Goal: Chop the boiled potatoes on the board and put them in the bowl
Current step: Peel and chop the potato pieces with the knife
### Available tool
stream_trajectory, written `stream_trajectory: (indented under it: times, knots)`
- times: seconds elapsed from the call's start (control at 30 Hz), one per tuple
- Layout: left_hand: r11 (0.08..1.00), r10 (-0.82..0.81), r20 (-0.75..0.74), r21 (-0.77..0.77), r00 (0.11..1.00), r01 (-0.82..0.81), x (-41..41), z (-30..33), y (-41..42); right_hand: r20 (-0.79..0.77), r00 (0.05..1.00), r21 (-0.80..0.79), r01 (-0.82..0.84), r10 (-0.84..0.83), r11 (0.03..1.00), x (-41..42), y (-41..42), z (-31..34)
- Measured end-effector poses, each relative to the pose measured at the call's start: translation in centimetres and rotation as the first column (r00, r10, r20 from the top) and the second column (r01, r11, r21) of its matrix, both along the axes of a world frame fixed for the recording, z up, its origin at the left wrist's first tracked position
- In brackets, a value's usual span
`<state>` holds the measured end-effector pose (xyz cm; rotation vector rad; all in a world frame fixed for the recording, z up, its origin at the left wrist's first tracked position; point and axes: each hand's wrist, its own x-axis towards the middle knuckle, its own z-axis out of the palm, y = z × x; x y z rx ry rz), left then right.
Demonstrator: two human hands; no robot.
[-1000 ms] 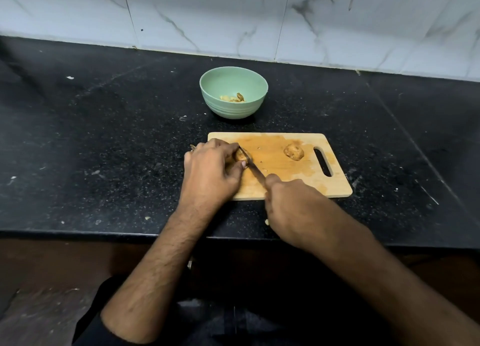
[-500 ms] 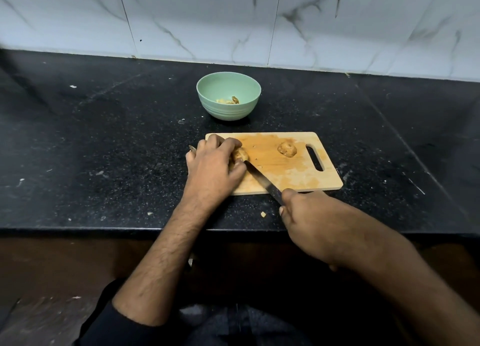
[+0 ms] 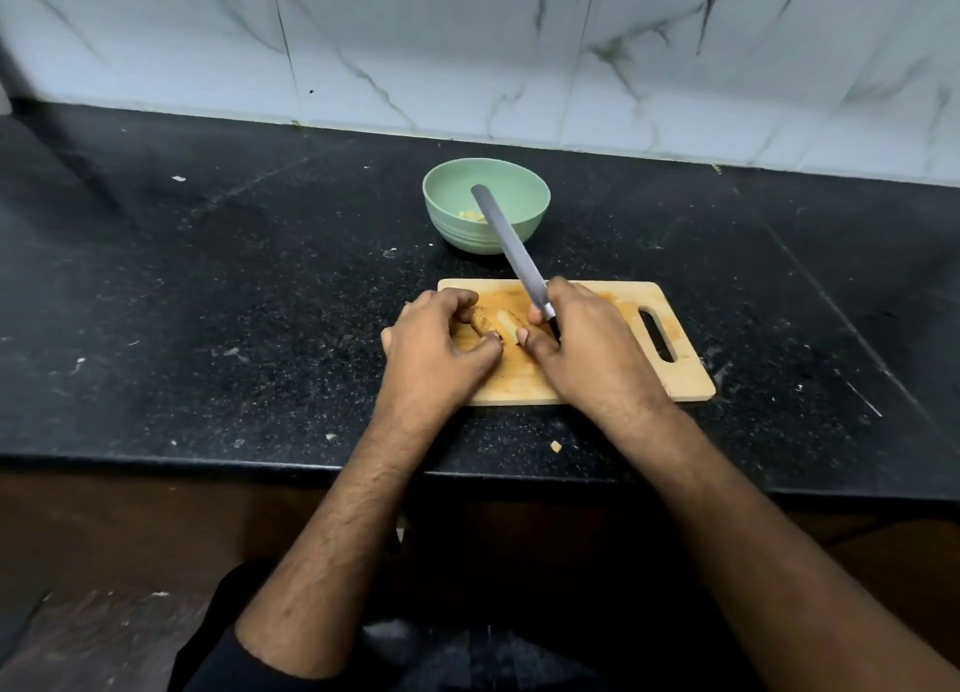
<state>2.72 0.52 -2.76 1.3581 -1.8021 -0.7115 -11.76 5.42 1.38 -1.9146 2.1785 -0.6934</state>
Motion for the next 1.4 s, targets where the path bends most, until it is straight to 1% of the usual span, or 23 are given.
stream_trajectory:
  times: [0.07, 0.1, 0.27, 0.4, 0.47, 0.57, 0.67, 0.77, 0.9, 1.03, 1.13, 1.2, 1.27, 1.33, 1.4]
  knots:
    - [1.0, -0.001, -0.051, 0.018, 0.999, 0.001, 0.2, -0.1, 0.0, 0.051, 0.999, 0.002, 0.005, -0.006, 1.0, 0.2, -0.9, -0.2]
    - [1.0, -0.007, -0.052, 0.009, 0.999, 0.008, 0.2, -0.2, -0.1, 0.06, 0.998, 0.01, 0.007, -0.008, 1.0, 0.3, -1.2, -0.3]
    - [0.997, -0.044, 0.087, -0.055, 0.995, 0.049, 0.0, -0.9, -0.7, 0.038, 0.998, -0.026, 0.048, -0.047, 0.998, 0.3, -1.6, -0.6]
    - [0.995, -0.075, 0.132, -0.052, 0.988, 0.082, -0.1, -0.7, -0.7, 0.01, 0.983, -0.059, 0.185, -0.185, 0.981, -2.2, -1.0, -0.1]
    - [0.993, -0.084, 0.154, -0.063, 0.985, 0.095, -0.2, -0.6, -0.8, 0.004, 0.976, -0.035, 0.219, -0.219, 0.975, -3.5, -0.8, 0.2]
    - [0.992, -0.083, 0.19, -0.08, 0.978, 0.1, -0.4, -0.6, -0.8, -0.012, 0.983, 0.004, 0.184, -0.184, 0.983, -3.9, -0.7, 0.1]
    - [0.992, -0.08, 0.208, -0.083, 0.975, 0.099, -0.6, -0.6, -0.9, -0.042, 0.992, -0.068, 0.114, -0.117, 0.991, -3.2, -0.6, 0.0]
    - [0.99, -0.082, 0.235, -0.096, 0.969, 0.107, -0.6, -0.8, -0.9, 0.008, 0.999, -0.104, 0.054, -0.054, 0.993, -2.1, -0.2, 0.3]
    - [0.987, -0.095, 0.296, -0.1, 0.951, 0.13, -0.7, -0.9, -0.9, 0.113, 0.994, 0.008, -0.006, 0.005, 1.0, -1.3, 1.1, 0.2]
    - [0.981, -0.112, 0.349, -0.112, 0.93, 0.16, -0.9, -1.1, -0.8, 0.134, 0.991, 0.143, -0.002, -0.018, 0.99, -1.5, 2.2, 0.1]
    - [0.987, -0.105, 0.306, -0.085, 0.946, 0.138, -0.7, -1.0, -0.9, 0.139, 0.99, 0.193, -0.015, -0.012, 0.981, -1.8, 2.6, 0.2]
    - [0.992, -0.094, 0.217, -0.065, 0.972, 0.111, -0.5, -1.0, -1.0, 0.136, 0.991, 0.237, -0.038, 0.006, 0.971, -1.7, 3.0, 0.3]
    - [0.993, -0.086, 0.149, -0.068, 0.985, 0.097, -0.3, -1.0, -1.1, 0.179, 0.984, 0.285, -0.056, 0.004, 0.957, -1.5, 3.4, 0.6]
    - [0.994, -0.072, 0.118, -0.074, 0.99, 0.081, -0.3, -1.0, -1.1, 0.222, 0.975, 0.31, -0.052, -0.019, 0.949, -1.3, 3.7, 0.7]
    - [0.995, -0.063, 0.097, -0.067, 0.993, 0.07, -0.3, -0.9, -1.1, 0.222, 0.975, 0.311, -0.038, -0.033, 0.95, -1.0, 3.9, 0.9]
